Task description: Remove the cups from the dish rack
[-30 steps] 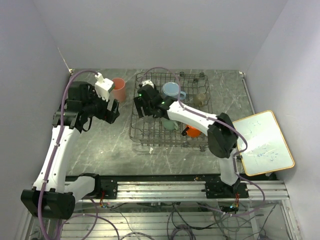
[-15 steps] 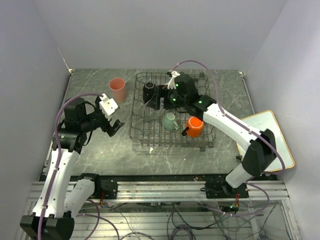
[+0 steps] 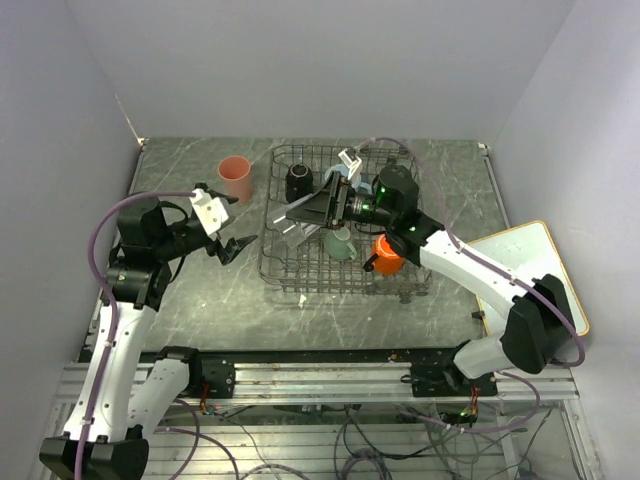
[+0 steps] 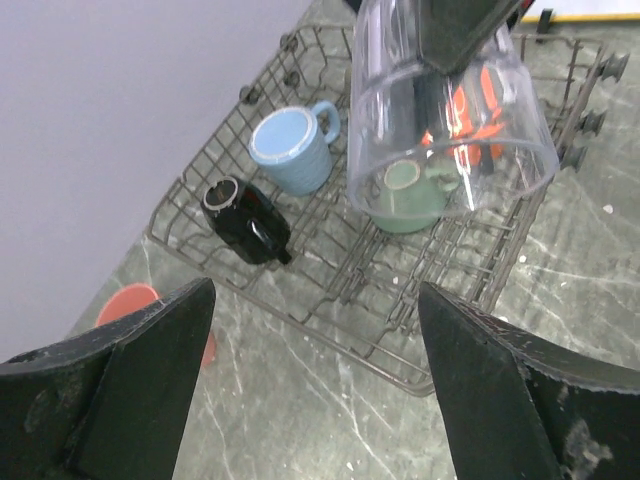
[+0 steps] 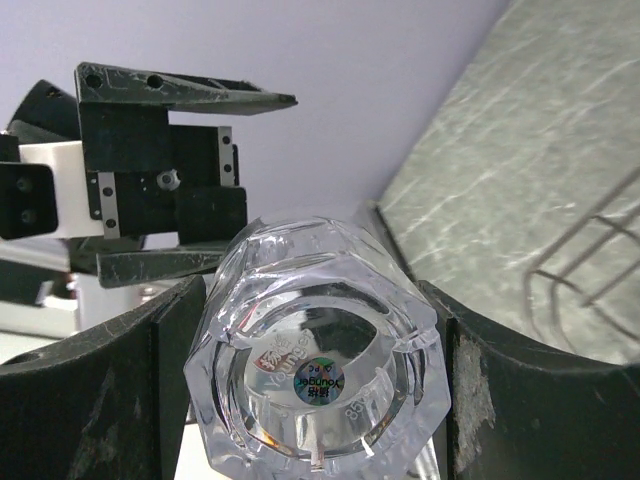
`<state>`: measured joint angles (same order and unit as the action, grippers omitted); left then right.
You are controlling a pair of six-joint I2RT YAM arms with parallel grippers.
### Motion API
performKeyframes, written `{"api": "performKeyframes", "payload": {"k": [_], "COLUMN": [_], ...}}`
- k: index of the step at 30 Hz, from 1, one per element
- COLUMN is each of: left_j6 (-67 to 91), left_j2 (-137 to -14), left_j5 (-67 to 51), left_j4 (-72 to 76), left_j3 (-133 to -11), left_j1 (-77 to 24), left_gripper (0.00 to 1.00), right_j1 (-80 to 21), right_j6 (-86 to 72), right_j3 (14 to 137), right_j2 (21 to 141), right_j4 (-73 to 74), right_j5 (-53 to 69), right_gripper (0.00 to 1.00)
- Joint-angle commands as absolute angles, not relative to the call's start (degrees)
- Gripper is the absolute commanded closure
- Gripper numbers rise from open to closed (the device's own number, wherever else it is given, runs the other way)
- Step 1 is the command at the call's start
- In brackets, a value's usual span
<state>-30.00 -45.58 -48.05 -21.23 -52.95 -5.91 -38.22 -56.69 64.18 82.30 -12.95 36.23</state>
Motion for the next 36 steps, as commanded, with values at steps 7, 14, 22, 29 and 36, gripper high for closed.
{"api": "performKeyframes", "payload": {"k": [7, 14, 22, 29, 36], "left_j6": [-20.27, -13.61, -12.44, -13.87, -13.56], "left_j2": [-44.38, -44.61, -45.95, -45.98, -51.1], "left_j5": [-55.12, -55.85, -57.27, -52.17, -29.32], "left_j4": [-15.82, -12.17, -15.45, -19.93, -27.32], "left_j3": [-58.52, -59.27, -60.46, -60.17, -65.53], "left_j1": [-7.11, -7.65, -7.73, -7.73, -7.73], "left_gripper": [0.12, 0.18, 0.47, 0.93, 0.93], "right_j1": [-41.07, -45.1, -48.51, -49.14, -43.9], "right_j6": [-79.2, -81.93, -87.28, -86.74, -66.16], "right_j3": [60.51, 61.78, 62.34, 62.26, 66.11], "right_j2": [84.2, 86.44, 89.7, 90.11, 83.18], "right_j4": [-42.0, -43.64, -51.45, -48.23, -15.71], "right_j5": [41.52, 37.56, 34.3, 31.09, 18.69], "right_gripper": [0.61, 0.63, 0.64, 0.37, 0.0]}}
